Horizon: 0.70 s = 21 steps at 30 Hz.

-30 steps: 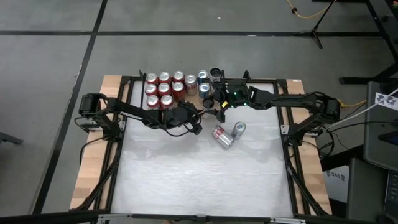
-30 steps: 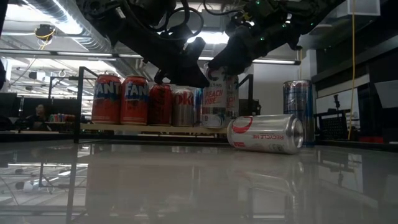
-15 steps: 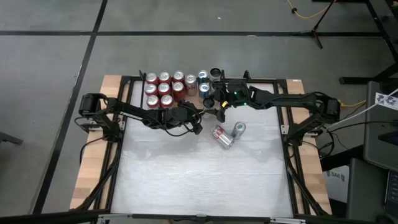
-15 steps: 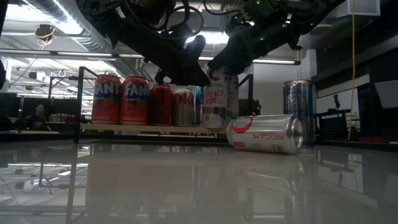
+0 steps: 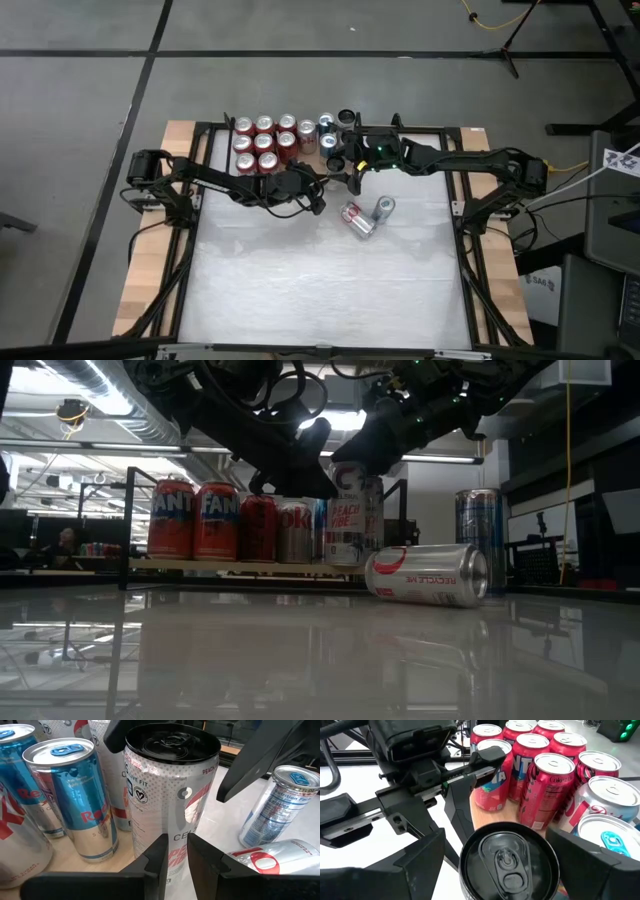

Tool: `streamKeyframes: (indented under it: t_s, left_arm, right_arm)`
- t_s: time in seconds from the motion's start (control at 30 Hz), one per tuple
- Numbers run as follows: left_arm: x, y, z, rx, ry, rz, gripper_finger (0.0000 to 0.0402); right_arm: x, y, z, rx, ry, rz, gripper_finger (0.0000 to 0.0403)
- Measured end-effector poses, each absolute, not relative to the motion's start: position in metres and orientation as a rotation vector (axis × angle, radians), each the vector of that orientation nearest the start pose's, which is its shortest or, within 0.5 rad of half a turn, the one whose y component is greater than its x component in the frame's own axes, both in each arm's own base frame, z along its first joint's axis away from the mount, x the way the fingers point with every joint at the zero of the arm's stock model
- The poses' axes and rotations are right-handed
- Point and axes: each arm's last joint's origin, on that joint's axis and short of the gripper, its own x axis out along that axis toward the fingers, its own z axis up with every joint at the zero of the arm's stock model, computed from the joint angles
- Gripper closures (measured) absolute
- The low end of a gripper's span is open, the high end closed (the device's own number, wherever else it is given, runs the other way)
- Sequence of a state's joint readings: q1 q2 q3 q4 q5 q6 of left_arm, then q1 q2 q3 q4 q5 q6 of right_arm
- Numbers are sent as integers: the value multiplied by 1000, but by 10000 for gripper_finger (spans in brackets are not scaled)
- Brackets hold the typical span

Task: Place canned beverage on shelf
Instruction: Put the white pink soda can on the shelf aligned with the other white pink soda cans

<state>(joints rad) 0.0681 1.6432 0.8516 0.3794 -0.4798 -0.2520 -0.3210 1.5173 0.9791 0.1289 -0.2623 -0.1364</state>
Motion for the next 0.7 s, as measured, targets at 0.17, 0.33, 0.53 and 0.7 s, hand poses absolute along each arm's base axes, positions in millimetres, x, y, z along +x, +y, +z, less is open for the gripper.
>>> streamKeyframes:
  t_s: [0.17,0.33,0.53,0.7]
  left_arm:
    - [338,37,197,-157,338,589,337]
    - [338,38,197,-158,337,593,337]
    - [338,39,197,-158,338,596,337]
    - [338,39,197,-159,332,598,337]
  right_arm:
    - [320,-99,255,-18,393,-31,72]
    - [320,-99,256,-19,388,-32,72]
    - [320,-99,256,-20,384,-32,72]
    - [322,-99,260,-31,349,-33,72]
